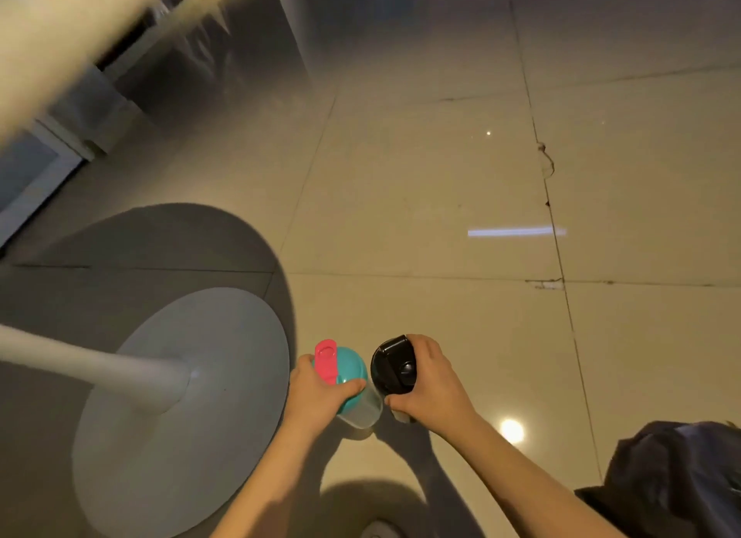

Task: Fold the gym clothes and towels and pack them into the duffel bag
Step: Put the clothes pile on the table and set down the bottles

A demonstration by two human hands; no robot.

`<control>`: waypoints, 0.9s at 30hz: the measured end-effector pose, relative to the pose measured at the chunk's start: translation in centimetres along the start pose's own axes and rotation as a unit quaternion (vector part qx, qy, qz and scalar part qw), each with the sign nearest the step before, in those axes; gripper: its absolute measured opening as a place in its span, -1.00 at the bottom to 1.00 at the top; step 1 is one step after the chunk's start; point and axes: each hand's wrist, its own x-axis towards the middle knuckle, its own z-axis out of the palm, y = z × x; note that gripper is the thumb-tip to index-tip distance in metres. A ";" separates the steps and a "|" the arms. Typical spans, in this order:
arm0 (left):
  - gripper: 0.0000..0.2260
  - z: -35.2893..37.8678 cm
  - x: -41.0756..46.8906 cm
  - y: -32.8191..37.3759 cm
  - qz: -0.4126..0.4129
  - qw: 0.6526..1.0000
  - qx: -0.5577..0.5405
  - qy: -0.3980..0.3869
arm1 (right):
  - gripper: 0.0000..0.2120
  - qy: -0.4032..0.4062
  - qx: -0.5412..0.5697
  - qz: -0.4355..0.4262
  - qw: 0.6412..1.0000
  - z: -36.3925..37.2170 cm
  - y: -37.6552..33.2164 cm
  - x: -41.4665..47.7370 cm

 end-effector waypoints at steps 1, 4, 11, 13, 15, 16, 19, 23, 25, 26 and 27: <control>-0.42 -0.8 -1.2 1.2 0.009 1.000 -0.011 0.007 | -0.12 0.008 0.000 -0.002 1.000 -1.2 -1.0 -0.8; -0.44 -3.0 -5.4 4.4 0.044 0.998 -0.030 0.025 | -0.11 0.036 0.002 -0.006 0.999 -4.8 -3.9 -3.6; -0.34 -7.6 -16.2 10.6 0.114 0.991 -0.051 0.048 | -0.14 0.096 0.010 -0.056 0.994 -13.7 -9.5 -11.6; -0.35 -8.6 -19.3 12.1 0.138 0.987 -0.059 0.059 | -0.19 0.116 0.016 -0.071 0.991 -16.0 -11.1 -14.0; -0.36 -9.5 -22.0 13.5 0.160 0.982 -0.066 0.071 | -0.23 0.133 0.015 -0.088 0.987 -18.0 -12.5 -16.2; -0.35 -10.0 -23.3 14.3 0.170 0.980 -0.069 0.078 | -0.23 0.141 0.014 -0.096 0.985 -19.0 -13.2 -17.2; -0.32 -12.0 -26.9 16.6 0.196 0.973 -0.073 0.095 | -0.25 0.164 0.019 -0.121 0.979 -21.9 -15.6 -19.9; -0.30 -15.8 -30.9 19.9 0.223 0.961 -0.100 0.130 | -0.28 0.208 0.039 -0.164 0.964 -25.2 -19.8 -22.6; -0.33 -18.1 -32.5 21.4 0.234 0.954 -0.106 0.153 | -0.30 0.227 0.049 -0.182 0.955 -26.3 -22.3 -23.7; -0.34 -19.3 -33.2 22.0 0.240 0.951 -0.110 0.163 | -0.32 0.234 0.050 -0.192 0.952 -26.8 -23.6 -24.3; -0.33 -20.5 -33.7 22.6 0.244 0.947 -0.115 0.172 | -0.32 0.238 0.050 -0.201 0.949 -27.3 -25.0 -24.8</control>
